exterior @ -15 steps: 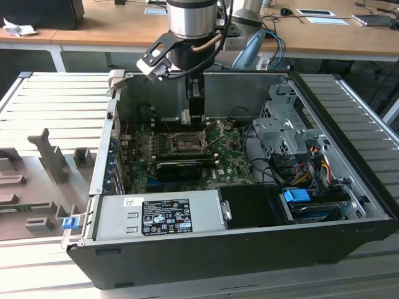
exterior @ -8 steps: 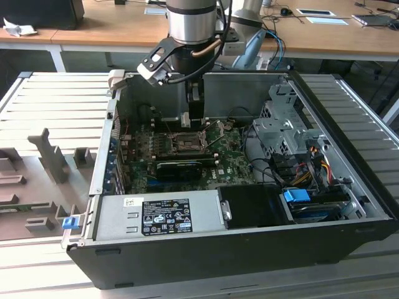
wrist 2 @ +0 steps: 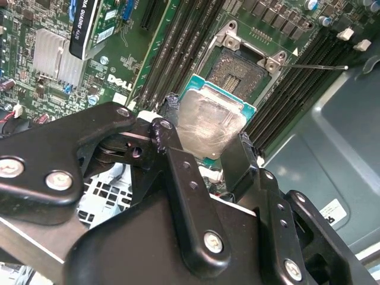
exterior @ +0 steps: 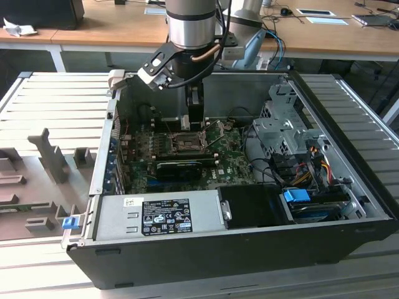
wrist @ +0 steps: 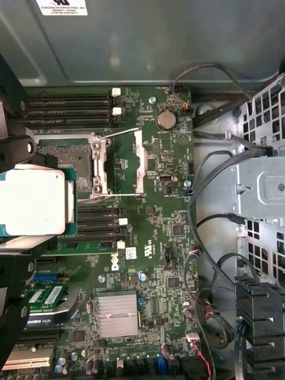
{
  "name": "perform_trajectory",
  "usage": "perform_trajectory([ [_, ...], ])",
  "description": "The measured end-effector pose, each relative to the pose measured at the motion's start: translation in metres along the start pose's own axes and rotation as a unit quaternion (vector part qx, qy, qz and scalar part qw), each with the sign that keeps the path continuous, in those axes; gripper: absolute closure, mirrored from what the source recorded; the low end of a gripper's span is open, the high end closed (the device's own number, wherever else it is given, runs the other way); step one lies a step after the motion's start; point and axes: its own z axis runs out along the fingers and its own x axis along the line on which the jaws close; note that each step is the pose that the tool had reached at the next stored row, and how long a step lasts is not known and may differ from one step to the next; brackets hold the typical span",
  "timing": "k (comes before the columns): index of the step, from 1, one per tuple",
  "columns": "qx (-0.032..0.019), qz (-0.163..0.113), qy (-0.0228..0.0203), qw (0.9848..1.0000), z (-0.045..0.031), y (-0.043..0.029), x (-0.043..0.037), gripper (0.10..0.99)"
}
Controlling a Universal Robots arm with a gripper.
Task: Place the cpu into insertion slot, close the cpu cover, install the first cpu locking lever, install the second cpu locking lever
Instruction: 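Place the cpu into insertion slot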
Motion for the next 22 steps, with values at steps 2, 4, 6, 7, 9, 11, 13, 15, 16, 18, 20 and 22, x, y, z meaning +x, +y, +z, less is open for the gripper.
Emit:
perform_trajectory([
  [2, 0.0, 0.0, -0.0001, 1.0, 0.0019, -0.0002, -0.0001, 0.557],
  [4, 0.0002, 0.0, -0.0001, 1.0, 0.0039, -0.0004, -0.0001, 0.557],
  [6, 0.0004, 0.0, 0.0, 1.0, 0.0064, -0.0009, -0.0001, 0.557],
  [7, 0.0005, 0.0, 0.0, 1.0, 0.0085, -0.0013, -0.0002, 0.557],
  [9, 0.0005, 0.0, 0.0, 1.0, 0.0097, -0.0019, -0.0002, 0.557],
  [11, 0.0005, 0.0, 0.0, 1.0, 0.0115, -0.002, -0.0002, 0.557],
  [13, 0.0012, 0.0, -0.0004, 1.0, 0.0122, -0.002, -0.0003, 0.557],
  [15, 0.006, 0.0, -0.0013, 1.0, 0.0134, -0.0021, -0.0003, 0.557],
  [16, 0.0064, 0.0, -0.0015, 1.0, 0.0139, -0.0022, -0.0003, 0.557],
  [18, 0.0065, 0.0, -0.0015, 1.0, 0.0148, -0.0022, -0.0003, 0.557],
  [20, 0.0069, 0.0, -0.0015, 1.0, 0.0166, -0.0024, -0.0003, 0.557],
  [22, 0.0069, 0.0, -0.0015, 1.0, 0.0185, -0.0025, -0.0003, 0.557],
])
